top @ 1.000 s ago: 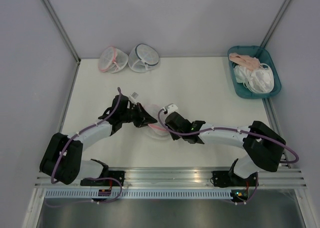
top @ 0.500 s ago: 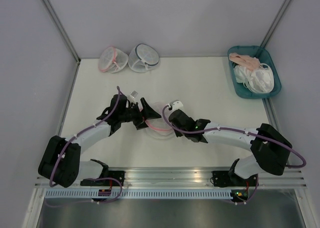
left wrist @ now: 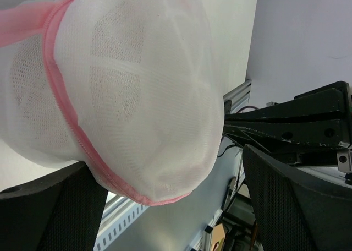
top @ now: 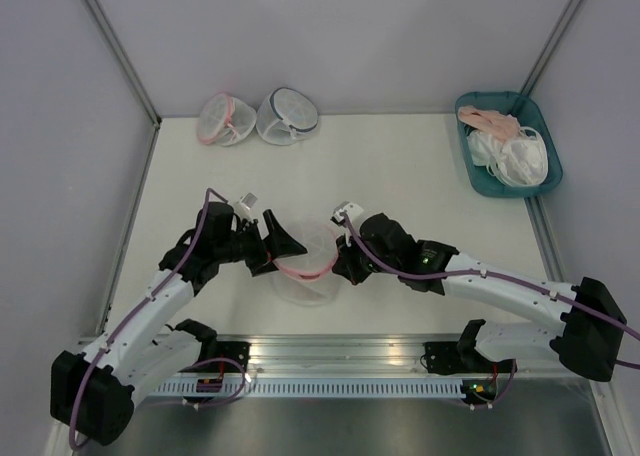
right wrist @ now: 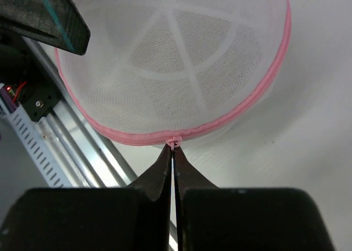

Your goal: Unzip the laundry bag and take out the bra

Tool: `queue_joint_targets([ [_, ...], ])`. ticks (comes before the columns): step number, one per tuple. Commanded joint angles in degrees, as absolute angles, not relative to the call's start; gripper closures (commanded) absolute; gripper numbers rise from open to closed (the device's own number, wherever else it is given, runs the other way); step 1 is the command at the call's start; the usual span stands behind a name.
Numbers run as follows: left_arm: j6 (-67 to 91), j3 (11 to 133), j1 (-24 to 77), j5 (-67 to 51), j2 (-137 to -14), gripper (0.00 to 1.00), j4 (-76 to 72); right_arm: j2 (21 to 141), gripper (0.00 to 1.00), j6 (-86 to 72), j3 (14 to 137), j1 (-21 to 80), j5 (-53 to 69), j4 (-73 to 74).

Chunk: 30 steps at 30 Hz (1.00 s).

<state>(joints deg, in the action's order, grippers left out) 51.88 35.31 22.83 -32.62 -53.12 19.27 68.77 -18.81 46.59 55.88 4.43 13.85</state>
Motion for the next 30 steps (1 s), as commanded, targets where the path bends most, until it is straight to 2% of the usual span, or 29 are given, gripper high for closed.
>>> queue_joint_targets([
  [1, 49.0, 37.3, 22.6, -31.4, -49.7, 0.01, 29.6, 68.8, 1.00, -18.1, 46.8, 57.1, 11.0, 12.5],
  [4, 47.3, 37.0, 22.6, -29.0, -46.7, 0.01, 35.4, 69.3, 1.00, -18.2, 46.8, 57.3, 9.6, 12.2],
  [11, 47.6, 34.9, 22.6, -28.6, -46.4, 0.01, 35.2, 67.1, 1.00, -21.4, 46.8, 57.1, -5.9, 12.4],
  [19, 47.4, 36.1, 22.6, -29.5, -51.9, 0.01, 30.9, 61.8, 1.00, -31.4, 47.3, 54.6, -37.7, 19.1],
  [24, 48.4, 36.5, 22.6, -29.8, -52.5, 0.01, 28.8, 56.1, 1.00, -38.5, 46.1, 52.7, -52.3, 28.2],
  [27, 50.5, 36.3, 22.6, -30.6, -51.9, 0.01, 26.0, 54.1, 0.99, -40.0, 45.8, 52.5, -54.8, 31.8],
  [30, 54.0, 35.9, 22.6, -32.2, -51.9, 0.01, 21.4, 55.4, 0.99, -37.1, 45.8, 52.5, -47.1, 31.0],
])
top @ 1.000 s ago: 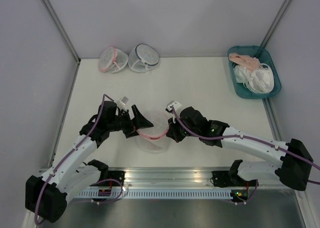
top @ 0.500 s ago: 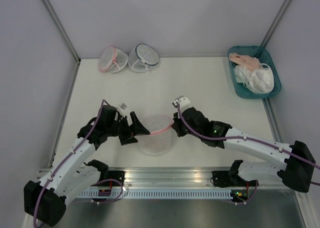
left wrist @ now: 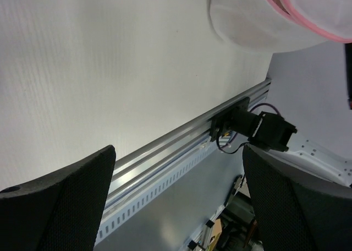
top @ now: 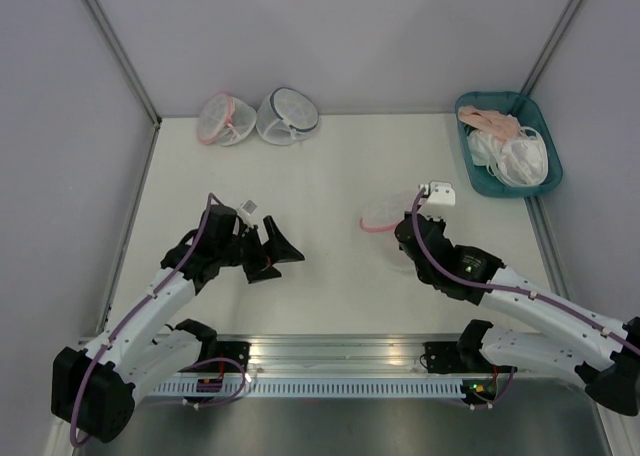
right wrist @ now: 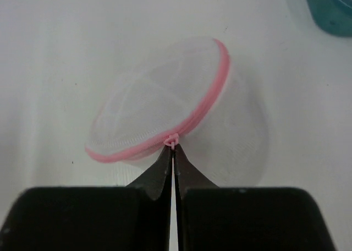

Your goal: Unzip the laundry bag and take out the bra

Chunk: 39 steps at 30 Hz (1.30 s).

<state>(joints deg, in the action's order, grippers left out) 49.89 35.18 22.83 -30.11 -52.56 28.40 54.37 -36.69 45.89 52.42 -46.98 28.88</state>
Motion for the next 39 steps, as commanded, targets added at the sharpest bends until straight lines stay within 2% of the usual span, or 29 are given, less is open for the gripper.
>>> queue_joint_targets([
  [1, 56.0, 35.9, 22.8, -32.7, -51.9, 0.01, 20.3, 56.4, 1.00, -36.4, 45.9, 52.5, -44.2, 30.5],
  [6, 60.6, 35.9, 25.4, -31.3, -52.6, 0.01, 15.8, 62.4, 1.00, -34.4, 45.2, 52.8, -29.0, 26.3],
  [10, 66.1, 35.2, 29.1, -29.7, -54.0, 0.01, 8.0, 64.7, 1.00, -33.7, 43.6, 54.0, -22.0, 21.4],
  [23, 73.1, 41.3, 39.0, -28.7, -75.5, 0.01, -9.4, 60.0, 0.99, -27.8, 40.5, 54.8, -1.4, 10.4],
  [35, 76.0, 39.4, 39.3, -27.6, -77.9, 0.02, -14.0, 58.9, 1.00, -26.5, 39.6, 54.8, 4.8, 8.4],
  [38, 76.1, 39.4, 39.3, -27.7, -78.4, 0.06, -14.4, 58.8, 1.00, -26.5, 39.5, 54.8, 5.5, 8.1],
  [39, 76.0, 39.3, 39.3, -27.9, -78.6, 0.12, -14.9, 58.6, 1.00, -26.4, 39.3, 54.8, 5.6, 8.1],
])
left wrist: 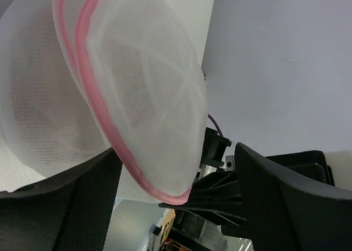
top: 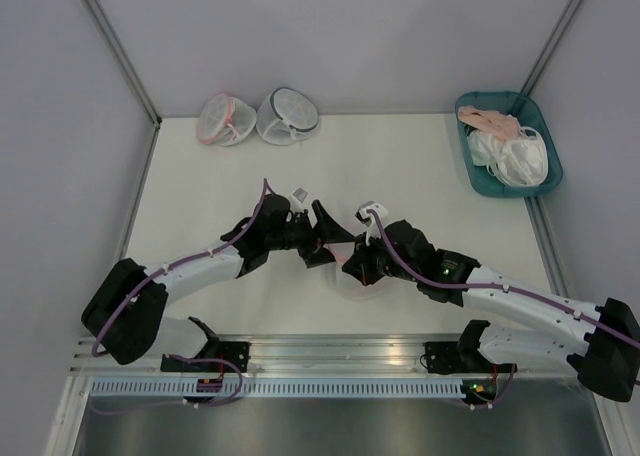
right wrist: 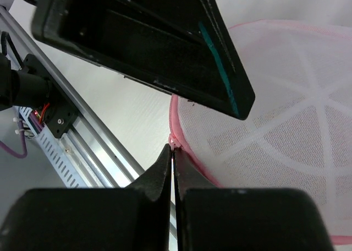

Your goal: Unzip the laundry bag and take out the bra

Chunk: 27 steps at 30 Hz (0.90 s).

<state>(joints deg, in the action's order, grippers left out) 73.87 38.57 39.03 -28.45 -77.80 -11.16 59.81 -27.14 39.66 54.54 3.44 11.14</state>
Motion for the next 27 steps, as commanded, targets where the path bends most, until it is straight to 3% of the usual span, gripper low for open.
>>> queue_joint_targets([
  [1, 76.0, 39.1, 39.3, -27.9, -78.7, 0.16, -15.5, 58.4, 1.00, -26.3, 39.3, 54.8, 5.5, 8.3],
  [5, 76.9, 38.8, 39.2, -29.1, -80.3, 0.38, -18.9, 57.2, 1.00, -26.1, 38.9, 54.8, 4.7, 8.8],
  [6, 77.3, 38.6, 39.2, -29.2, -80.6, 0.49, -19.2, 57.1, 0.99, -26.0, 38.8, 54.8, 4.6, 9.0],
  [9, 77.6, 38.7, 39.2, -29.4, -81.4, 0.69, -19.9, 57.0, 1.00, -25.9, 38.8, 54.8, 4.0, 9.7],
  [12, 77.4, 38.8, 39.1, -29.3, -81.7, 0.78, -19.8, 56.9, 1.00, -25.8, 38.8, 54.8, 3.1, 10.5],
  [18, 75.4, 38.8, 35.6, -30.1, -82.1, 0.87, -18.9, 57.0, 1.00, -25.1, 39.8, 54.8, -2.5, 14.5],
  [27, 66.4, 39.2, 23.2, -38.3, -84.3, 0.85, -14.9, 57.2, 0.99, -25.0, 38.5, 54.8, -6.0, 17.8],
])
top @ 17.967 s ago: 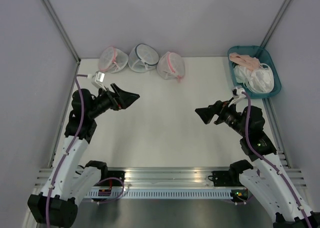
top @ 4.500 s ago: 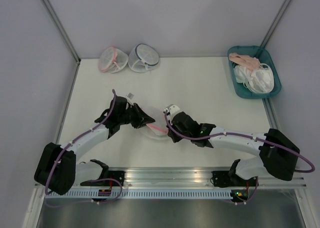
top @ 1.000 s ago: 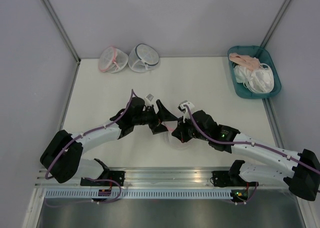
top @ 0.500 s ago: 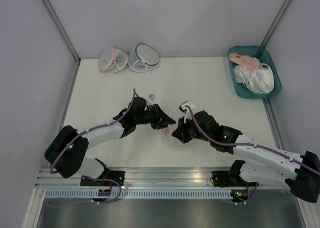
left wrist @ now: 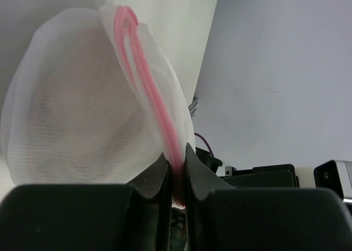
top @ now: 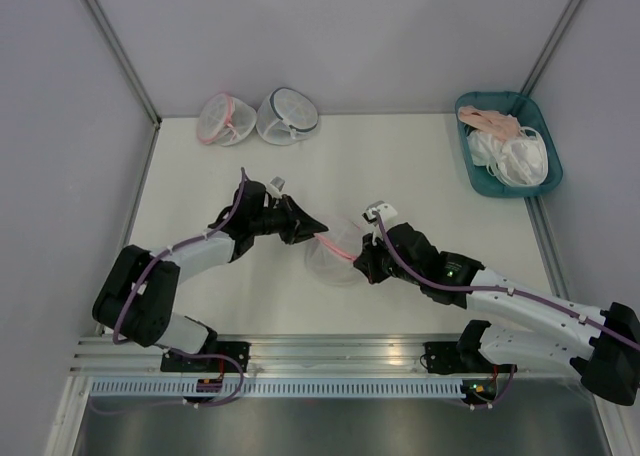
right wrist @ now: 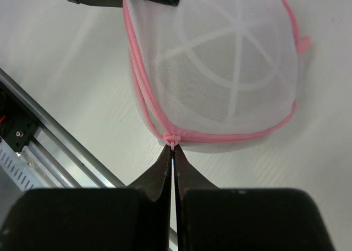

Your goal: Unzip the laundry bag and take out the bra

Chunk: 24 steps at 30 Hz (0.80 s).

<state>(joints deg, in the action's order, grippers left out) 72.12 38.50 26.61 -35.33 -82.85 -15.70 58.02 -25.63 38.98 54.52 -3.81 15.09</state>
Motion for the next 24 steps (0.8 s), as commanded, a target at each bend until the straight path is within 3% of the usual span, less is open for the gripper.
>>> queue_joint_targets([
  [1, 65.2, 39.8, 22.7, -40.4, -84.8, 0.85, -14.4, 57.7, 1.00, -24.8, 38.5, 54.8, -7.5, 18.1],
  [13, 52.1, 48.2, 20.4, -47.9, -90.4, 0.84, -4.3, 70.8, 1.00, -27.0, 43.2, 54.5, -22.9, 25.6],
  [22, 49.7, 50.5, 19.5, -50.7, -93.9, 0.84, -3.1, 71.7, 1.00, -28.0, 46.1, 54.4, -32.3, 27.6],
  [24, 49.7, 51.2, 19.5, -51.0, -93.9, 0.77, -3.1, 71.9, 1.00, -27.4, 46.5, 54.3, -31.9, 26.1],
])
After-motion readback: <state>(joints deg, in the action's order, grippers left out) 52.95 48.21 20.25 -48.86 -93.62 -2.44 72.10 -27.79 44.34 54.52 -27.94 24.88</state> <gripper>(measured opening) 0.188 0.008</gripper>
